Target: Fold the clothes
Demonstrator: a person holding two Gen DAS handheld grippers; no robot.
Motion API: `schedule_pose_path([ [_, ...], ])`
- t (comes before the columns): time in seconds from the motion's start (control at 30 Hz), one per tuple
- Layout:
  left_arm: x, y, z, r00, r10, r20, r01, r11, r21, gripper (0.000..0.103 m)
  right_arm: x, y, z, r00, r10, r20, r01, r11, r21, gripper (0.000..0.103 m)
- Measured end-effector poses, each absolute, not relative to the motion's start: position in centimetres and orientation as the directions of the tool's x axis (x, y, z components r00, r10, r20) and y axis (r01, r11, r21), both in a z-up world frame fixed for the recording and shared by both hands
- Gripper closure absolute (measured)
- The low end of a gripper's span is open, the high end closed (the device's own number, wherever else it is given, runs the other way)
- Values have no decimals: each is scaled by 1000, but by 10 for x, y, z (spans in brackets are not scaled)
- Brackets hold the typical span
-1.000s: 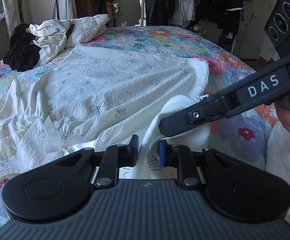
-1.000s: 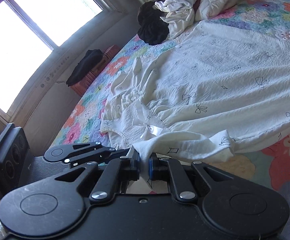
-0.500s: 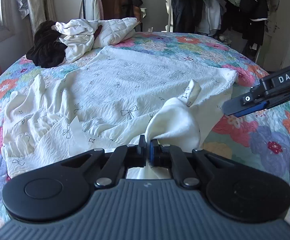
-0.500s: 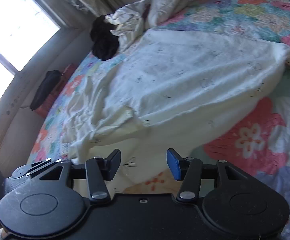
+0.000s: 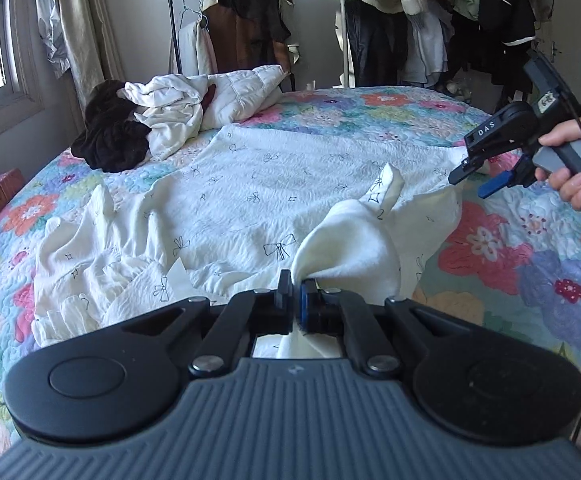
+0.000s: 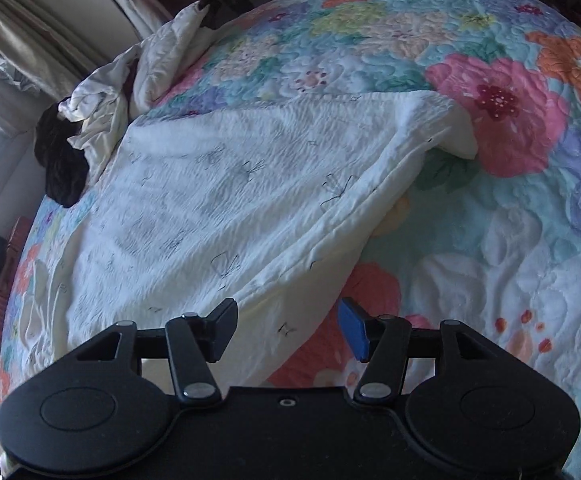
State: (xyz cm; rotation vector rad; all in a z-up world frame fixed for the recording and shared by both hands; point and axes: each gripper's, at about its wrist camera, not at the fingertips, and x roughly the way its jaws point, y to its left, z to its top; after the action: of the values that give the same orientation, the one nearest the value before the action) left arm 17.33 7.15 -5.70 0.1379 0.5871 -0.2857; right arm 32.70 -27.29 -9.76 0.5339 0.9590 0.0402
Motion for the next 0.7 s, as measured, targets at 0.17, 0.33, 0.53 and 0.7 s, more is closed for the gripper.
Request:
schedule_pose_path([
  [0.17,174,74,-64,776,-251,-579,316,949,13,100,347,-286,-112,629,248,-736,220,852,475,42],
  [0.33,181,79,-68,775,-236,-586,282,959,-14,100,357,-283,-118,670,201,-715,166,898,408,92],
  [0.53,204,96,-52,801,-182,-571,234,972,19,100,372,-252,-81,711,205,-673,6,955,297,97],
  [0.7,232,133,-22,857,-96,-506,106,994,-10,100,409,-219,-48,733,244,-635,-102,962,252,99],
])
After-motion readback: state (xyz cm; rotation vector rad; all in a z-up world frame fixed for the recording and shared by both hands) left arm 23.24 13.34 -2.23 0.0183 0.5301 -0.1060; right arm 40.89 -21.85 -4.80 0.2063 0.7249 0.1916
